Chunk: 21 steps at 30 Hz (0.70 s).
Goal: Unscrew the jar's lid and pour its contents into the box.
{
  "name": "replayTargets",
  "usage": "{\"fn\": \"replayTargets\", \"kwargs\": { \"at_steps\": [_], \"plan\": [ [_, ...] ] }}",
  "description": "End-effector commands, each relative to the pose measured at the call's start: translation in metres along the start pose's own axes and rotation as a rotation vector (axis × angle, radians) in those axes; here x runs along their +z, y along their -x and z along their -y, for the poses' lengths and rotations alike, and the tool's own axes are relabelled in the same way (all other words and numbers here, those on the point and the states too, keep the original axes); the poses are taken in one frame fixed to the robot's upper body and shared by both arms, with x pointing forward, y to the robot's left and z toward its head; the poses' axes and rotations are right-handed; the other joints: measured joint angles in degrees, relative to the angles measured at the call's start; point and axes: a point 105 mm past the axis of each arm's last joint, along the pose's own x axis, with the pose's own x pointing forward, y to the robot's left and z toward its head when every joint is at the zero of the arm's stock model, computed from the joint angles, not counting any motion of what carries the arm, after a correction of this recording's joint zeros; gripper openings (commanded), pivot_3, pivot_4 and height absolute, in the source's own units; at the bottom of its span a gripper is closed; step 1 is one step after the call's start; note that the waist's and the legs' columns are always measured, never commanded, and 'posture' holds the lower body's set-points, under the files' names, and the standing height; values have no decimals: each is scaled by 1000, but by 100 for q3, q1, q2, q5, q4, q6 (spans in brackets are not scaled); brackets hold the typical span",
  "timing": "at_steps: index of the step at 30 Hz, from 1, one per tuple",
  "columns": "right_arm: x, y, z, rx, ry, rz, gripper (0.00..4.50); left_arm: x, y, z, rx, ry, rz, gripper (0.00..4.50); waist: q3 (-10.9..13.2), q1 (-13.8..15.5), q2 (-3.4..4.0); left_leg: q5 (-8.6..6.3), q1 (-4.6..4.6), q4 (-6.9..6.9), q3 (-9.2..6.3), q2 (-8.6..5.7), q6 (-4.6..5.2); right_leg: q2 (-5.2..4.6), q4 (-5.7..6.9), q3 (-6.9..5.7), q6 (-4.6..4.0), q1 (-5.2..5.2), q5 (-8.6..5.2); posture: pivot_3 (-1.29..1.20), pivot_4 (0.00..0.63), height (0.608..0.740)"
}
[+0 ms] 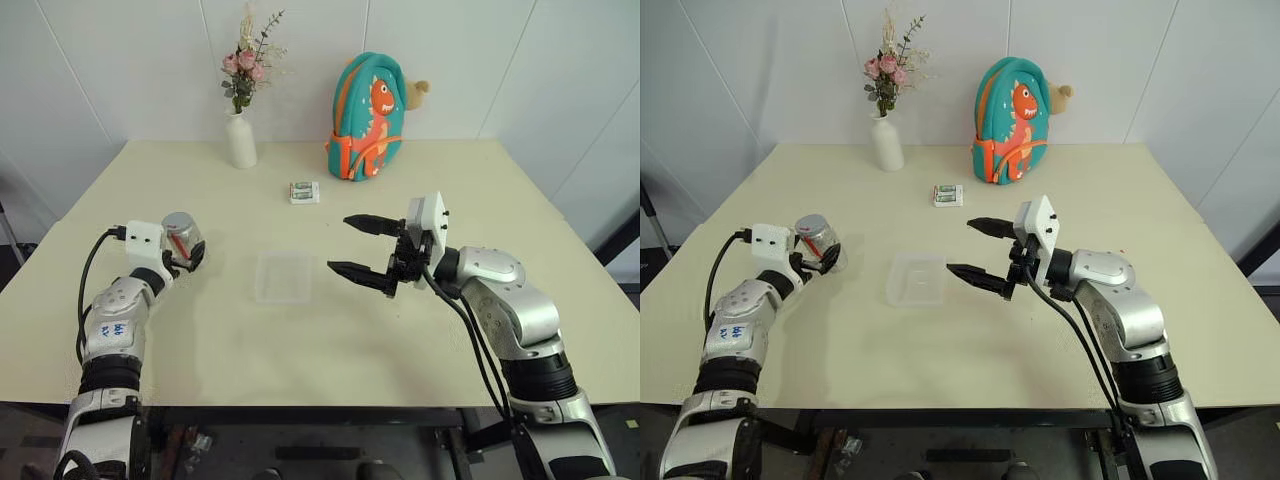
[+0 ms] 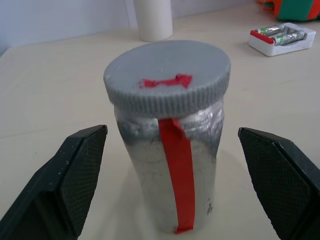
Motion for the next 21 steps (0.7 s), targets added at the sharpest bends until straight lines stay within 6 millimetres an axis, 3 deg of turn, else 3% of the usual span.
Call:
{"fn": "replayTargets", "kwargs": {
  "at_steps": [1,2,5,12,14,17,21],
  "plan": [
    [10,3,-1,-7,29,36,4500,12,-4,-13,23,-45,35,4467,0,0,0,0,0,-1,-1,0,0,1,0,0,0,-1,0,0,150,740],
    [9,4,-1,-10,28,32,4500,13,-6,-13,21,-49,33,4467,0,4,0,0,0,-2,-1,0,0,1,0,0,0,-2,0,0,150,740],
    [8,5,-1,-14,26,29,4500,10,-8,-14,17,-64,16,3885,0,13,0,0,-1,-1,0,-1,0,-1,-2,0,0,0,0,0,150,740],
    [3,5,-5,-26,11,27,4500,13,-8,-13,-22,-78,31,1969,0,-2,0,0,-2,-2,-1,1,0,2,0,0,1,-2,0,0,150,740],
    [2,6,-5,-29,9,25,4500,10,-6,-13,-29,-72,27,1970,0,-5,0,0,-2,-1,0,0,0,2,1,0,1,-2,0,0,150,740],
    [10,2,-7,-21,5,37,4500,31,-2,-8,-62,-47,94,1970,0,-11,0,0,-2,-2,0,1,0,1,0,0,1,-2,0,0,150,740],
    [32,-12,-10,5,-1,48,4500,83,28,48,-426,-98,195,1970,3,-32,-2,0,-17,-6,0,6,0,1,2,4,1,-17,0,0,150,740]
  ]
}}
